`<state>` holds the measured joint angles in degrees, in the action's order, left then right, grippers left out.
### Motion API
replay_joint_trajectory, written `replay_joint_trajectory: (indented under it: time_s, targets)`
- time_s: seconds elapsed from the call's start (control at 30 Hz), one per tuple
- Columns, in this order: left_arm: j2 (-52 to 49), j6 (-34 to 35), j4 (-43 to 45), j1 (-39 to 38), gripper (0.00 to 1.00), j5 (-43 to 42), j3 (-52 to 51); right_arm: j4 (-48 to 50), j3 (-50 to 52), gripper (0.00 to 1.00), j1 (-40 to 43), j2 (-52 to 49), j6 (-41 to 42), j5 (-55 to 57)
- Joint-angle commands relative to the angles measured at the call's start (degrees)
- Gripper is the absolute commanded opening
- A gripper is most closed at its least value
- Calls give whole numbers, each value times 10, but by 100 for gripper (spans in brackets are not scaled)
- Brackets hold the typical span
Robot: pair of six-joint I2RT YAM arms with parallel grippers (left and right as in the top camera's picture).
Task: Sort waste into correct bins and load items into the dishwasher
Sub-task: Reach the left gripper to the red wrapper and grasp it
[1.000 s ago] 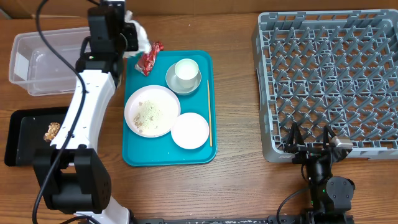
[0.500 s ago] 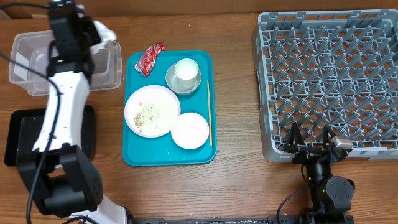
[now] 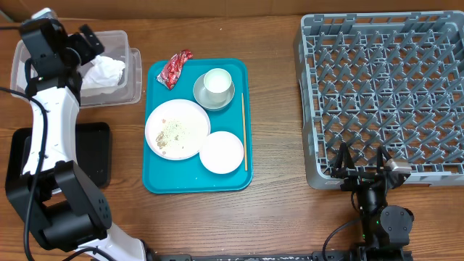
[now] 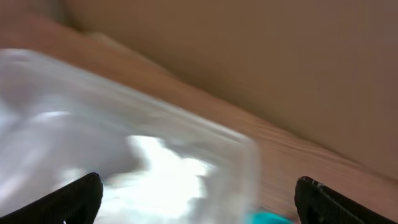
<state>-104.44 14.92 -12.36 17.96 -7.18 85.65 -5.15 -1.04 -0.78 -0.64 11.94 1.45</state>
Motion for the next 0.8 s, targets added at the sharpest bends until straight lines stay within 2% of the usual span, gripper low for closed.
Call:
replay_joint_trajectory:
  time_s: [0.0, 0.07, 0.2, 0.23, 0.27, 0.37, 0.43, 0.5, 0.53, 0.6, 0.77]
  targets:
    - [-4, 8, 4, -25, 100, -240, 8, 4, 6, 100, 2, 5, -4, -3]
    - [-4, 14, 4, -43, 100, -275, 8, 4, 6, 100, 2, 5, -4, -3]
    - [-5, 16, -15, -92, 100, -230, 8, 4, 6, 100, 2, 5, -4, -3]
    - [-5, 2, -24, -105, 100, -217, 8, 4, 6, 100, 2, 5, -4, -3]
    - [-5, -49, -35, -124, 100, -204, 8, 5, 6, 100, 2, 5, -4, -3]
    - [-5, -142, -50, -160, 100, -156, 8, 4, 6, 100, 2, 5, -4, -3]
    - [-5, -175, -52, -186, 100, -87, 8, 4, 6, 100, 2, 5, -4, -3]
    - [-14, -235, -50, -221, 100, 27, 8, 4, 6, 100, 2, 5, -4, -3]
    - [-21, -253, -49, -228, 100, 46, 8, 4, 6, 100, 2, 5, -4, -3]
    - [-38, -278, -50, -238, 100, 74, 8, 4, 6, 100, 2, 5, -4, -3]
    - [-106, -276, -44, -241, 100, 83, 8, 4, 6, 100, 2, 5, -4, -3]
